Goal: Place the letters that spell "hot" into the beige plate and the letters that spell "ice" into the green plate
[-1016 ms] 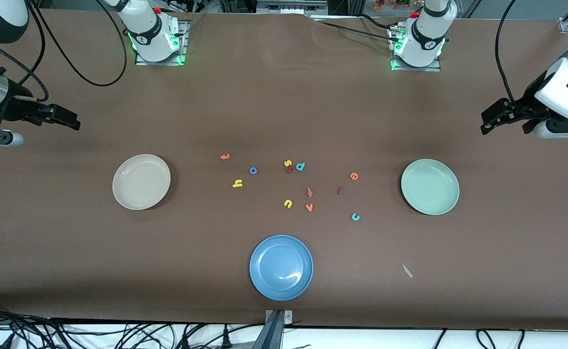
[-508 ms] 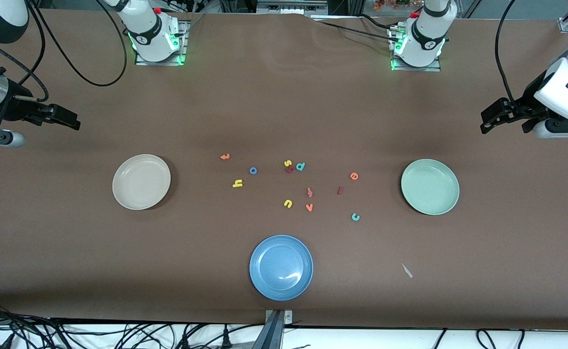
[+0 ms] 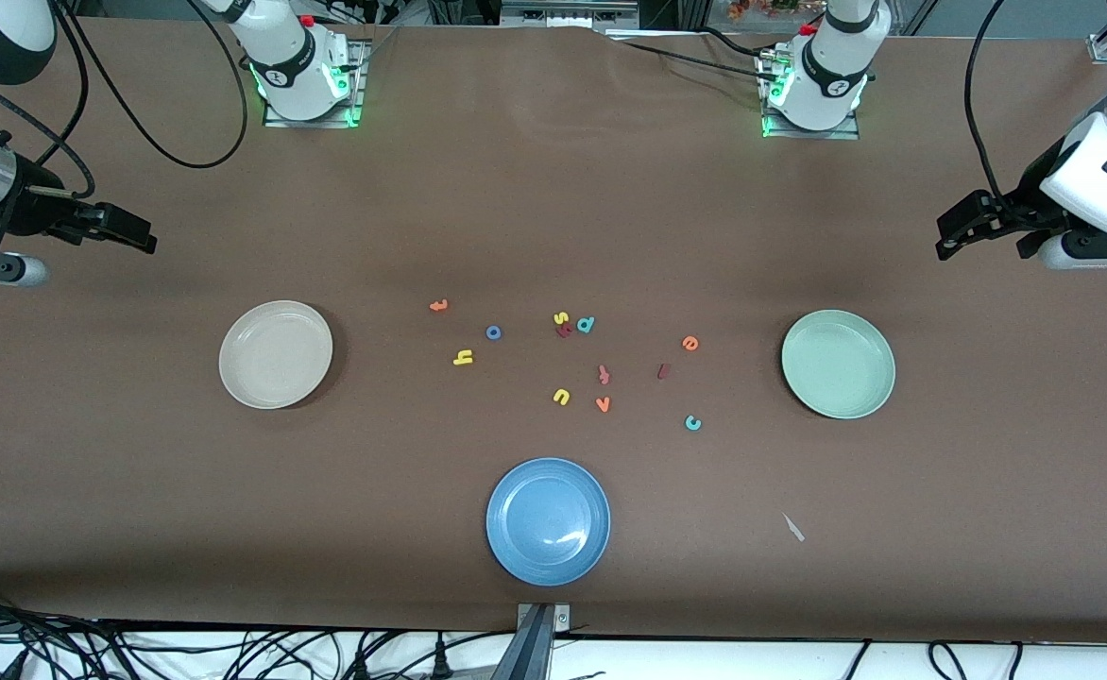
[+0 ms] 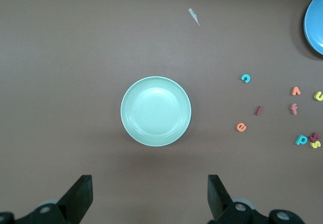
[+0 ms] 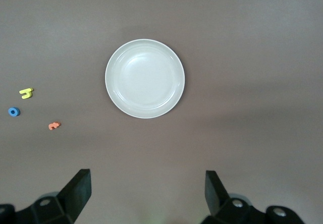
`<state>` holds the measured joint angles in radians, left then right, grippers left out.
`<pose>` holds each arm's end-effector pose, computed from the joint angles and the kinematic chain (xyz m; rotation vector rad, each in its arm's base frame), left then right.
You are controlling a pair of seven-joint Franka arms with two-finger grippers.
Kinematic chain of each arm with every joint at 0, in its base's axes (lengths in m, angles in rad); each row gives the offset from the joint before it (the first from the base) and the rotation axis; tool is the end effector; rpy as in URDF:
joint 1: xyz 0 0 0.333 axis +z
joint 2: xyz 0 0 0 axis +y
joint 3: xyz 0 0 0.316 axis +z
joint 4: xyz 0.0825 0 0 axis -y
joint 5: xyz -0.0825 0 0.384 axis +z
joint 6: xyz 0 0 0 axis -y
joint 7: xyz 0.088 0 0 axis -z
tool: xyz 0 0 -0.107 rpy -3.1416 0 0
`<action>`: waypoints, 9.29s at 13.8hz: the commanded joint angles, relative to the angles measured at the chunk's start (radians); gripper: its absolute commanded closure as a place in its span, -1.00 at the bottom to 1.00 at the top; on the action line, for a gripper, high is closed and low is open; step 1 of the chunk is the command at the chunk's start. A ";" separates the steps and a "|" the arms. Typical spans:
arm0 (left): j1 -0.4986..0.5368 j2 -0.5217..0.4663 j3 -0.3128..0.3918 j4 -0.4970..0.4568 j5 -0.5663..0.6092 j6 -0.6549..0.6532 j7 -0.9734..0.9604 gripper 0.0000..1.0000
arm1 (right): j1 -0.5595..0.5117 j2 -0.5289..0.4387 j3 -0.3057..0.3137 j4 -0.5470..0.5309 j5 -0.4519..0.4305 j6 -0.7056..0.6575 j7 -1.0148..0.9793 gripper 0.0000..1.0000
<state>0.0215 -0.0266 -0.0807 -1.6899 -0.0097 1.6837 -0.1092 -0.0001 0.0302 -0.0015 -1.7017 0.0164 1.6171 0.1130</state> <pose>0.5532 -0.0343 0.5925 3.1312 0.0799 0.0307 0.5594 0.0008 0.5498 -3.1212 0.1817 0.1808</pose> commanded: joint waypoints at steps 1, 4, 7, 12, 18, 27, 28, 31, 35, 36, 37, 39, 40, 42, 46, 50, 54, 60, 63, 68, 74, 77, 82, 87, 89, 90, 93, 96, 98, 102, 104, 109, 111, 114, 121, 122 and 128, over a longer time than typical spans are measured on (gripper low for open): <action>0.000 0.014 0.002 0.032 -0.021 -0.022 -0.006 -1.00 | -0.003 0.005 0.000 0.016 0.017 -0.020 -0.007 -1.00; 0.000 0.014 0.002 0.030 -0.021 -0.022 -0.006 -1.00 | -0.003 0.005 0.000 0.016 0.017 -0.020 -0.007 -1.00; 0.002 0.014 0.002 0.030 -0.024 -0.022 -0.006 -1.00 | -0.003 0.005 0.000 0.016 0.017 -0.023 -0.007 -1.00; 0.002 0.014 0.002 0.030 -0.024 -0.024 -0.006 -1.00 | -0.003 0.007 0.000 0.016 0.017 -0.023 -0.007 -1.00; 0.002 0.014 0.004 0.030 -0.024 -0.024 -0.006 -1.00 | 0.017 0.060 0.012 0.019 0.022 -0.025 -0.006 -1.00; 0.003 0.014 0.002 0.030 -0.024 -0.032 -0.006 -1.00 | 0.181 0.096 0.026 -0.085 0.151 0.073 0.155 -1.00; 0.003 0.014 0.002 0.030 -0.026 -0.032 -0.006 -1.00 | 0.187 0.088 0.044 -0.129 0.151 0.120 0.168 -1.00; 0.003 0.014 0.002 0.030 -0.024 -0.032 -0.006 -1.00 | 0.189 0.085 0.132 -0.255 0.139 0.289 0.270 -1.00; 0.003 0.014 0.004 0.030 -0.024 -0.032 -0.006 -1.00 | 0.219 0.124 0.224 -0.420 0.134 0.587 0.390 -1.00; 0.003 0.014 0.004 0.030 -0.024 -0.032 -0.006 -1.00 | 0.226 0.169 0.224 -0.421 0.134 0.601 0.392 -1.00; 0.003 0.014 0.002 0.030 -0.024 -0.032 -0.006 -1.00 | 0.236 0.215 0.224 -0.421 0.135 0.627 0.392 -1.00; 0.003 0.014 0.004 0.030 -0.024 -0.032 -0.004 -1.00 | 0.262 0.279 0.224 -0.415 0.135 0.679 0.412 -1.00; 0.003 0.014 0.002 0.030 -0.026 -0.032 -0.004 -1.00 | 0.273 0.318 0.224 -0.406 0.132 0.699 0.412 -1.00; 0.003 0.014 0.002 0.030 -0.024 -0.032 -0.004 -1.00 | 0.313 0.375 0.222 -0.398 0.117 0.766 0.413 -1.00; 0.003 0.014 0.002 0.030 -0.026 -0.032 -0.003 -1.00 | 0.318 0.451 0.222 -0.372 0.062 0.803 0.439 -1.00; -0.011 0.022 -0.001 0.027 -0.024 -0.030 -0.001 -1.00 | 0.335 0.499 0.219 -0.336 0.013 0.816 0.464 -1.00; -0.020 0.114 -0.071 0.032 -0.009 -0.019 0.002 -1.00 | 0.338 0.519 0.219 -0.320 -0.075 0.813 0.473 -0.95; -0.130 0.385 -0.082 0.130 -0.018 0.114 -0.006 -1.00 | 0.338 0.531 0.219 -0.309 -0.101 0.816 0.476 -0.43; -0.164 0.516 -0.082 0.142 -0.013 0.320 0.003 -1.00 | 0.338 0.533 0.219 -0.308 -0.101 0.816 0.475 -0.21; -0.251 0.680 -0.080 0.141 -0.009 0.598 0.009 -1.00 | 0.347 0.537 0.219 -0.308 -0.101 0.817 0.496 0.03; -0.256 0.832 -0.080 0.141 -0.009 0.826 0.203 -1.00 | 0.358 0.545 0.219 -0.306 -0.099 0.830 0.499 0.28; -0.258 0.861 -0.080 0.141 -0.009 0.840 0.206 -1.00 | 0.358 0.554 0.219 -0.306 -0.098 0.851 0.499 0.36; -0.259 0.869 -0.080 0.138 -0.009 0.841 0.209 0.17 | 0.356 0.550 0.219 -0.287 -0.099 0.839 0.490 0.57; -0.258 0.857 -0.079 0.127 -0.009 0.826 0.200 1.00 | 0.347 0.447 0.155 -0.285 -0.101 0.657 0.380 0.66; -0.255 0.823 -0.077 0.130 -0.009 0.760 0.198 1.00 | 0.345 0.374 0.077 -0.309 -0.099 0.581 0.245 0.66; -0.246 0.794 -0.074 0.131 -0.009 0.707 0.198 1.00 | 0.345 0.341 0.036 -0.338 -0.096 0.584 0.178 0.66; -0.181 0.699 -0.070 0.128 -0.009 0.495 0.200 0.93 | 0.345 0.317 -0.043 -0.354 -0.095 0.590 0.035 0.66; -0.092 0.657 -0.070 0.090 0.013 0.341 0.213 0.95 | 0.345 0.315 -0.138 -0.381 -0.086 0.653 -0.155 0.66; -0.040 0.634 -0.070 -0.006 0.116 0.362 0.215 0.96 | 0.336 0.339 -0.184 -0.383 -0.070 0.720 -0.258 0.65; 0.049 0.588 -0.074 -0.250 0.227 0.643 0.214 0.76 | 0.302 0.350 -0.184 -0.368 -0.032 0.744 -0.299 -0.66; 0.051 0.582 -0.074 -0.257 0.229 0.639 0.214 -0.93 | 0.307 0.347 -0.180 -0.351 0.011 0.730 -0.285 -1.00; 0.038 0.507 -0.089 -0.235 0.226 0.538 0.206 -1.00 | 0.316 0.344 -0.143 -0.299 0.192 0.633 0.045 -1.00; 0.038 0.479 -0.143 -0.202 0.203 0.444 0.192 -1.00 | 0.318 0.349 -0.098 -0.277 0.241 0.645 0.294 -1.00; 0.029 0.481 -0.229 -0.195 0.122 0.435 0.042 -1.00 | 0.417 0.434 -0.077 -0.167 0.234 0.678 0.747 -1.00; -0.107 0.606 -0.261 -0.192 0.139 0.669 -0.164 -1.00 | 0.532 0.666 -0.075 0.071 0.195 0.678 1.266 -1.00; -0.124 0.614 -0.258 -0.197 0.139 0.683 -0.164 -0.99 | 0.538 0.680 -0.075 0.083 0.192 0.679 1.292 -1.00; -0.144 0.659 -0.255 -0.206 0.140 0.723 -0.164 -0.84 | 0.580 0.731 -0.075 0.125 0.195 0.681 1.378 -0.99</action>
<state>-0.1097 0.6293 -0.3452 -1.8924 0.1320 2.3911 -0.2681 0.5591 0.7296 -0.0702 -1.6114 0.2148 2.3053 1.4489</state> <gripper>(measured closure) 0.057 0.000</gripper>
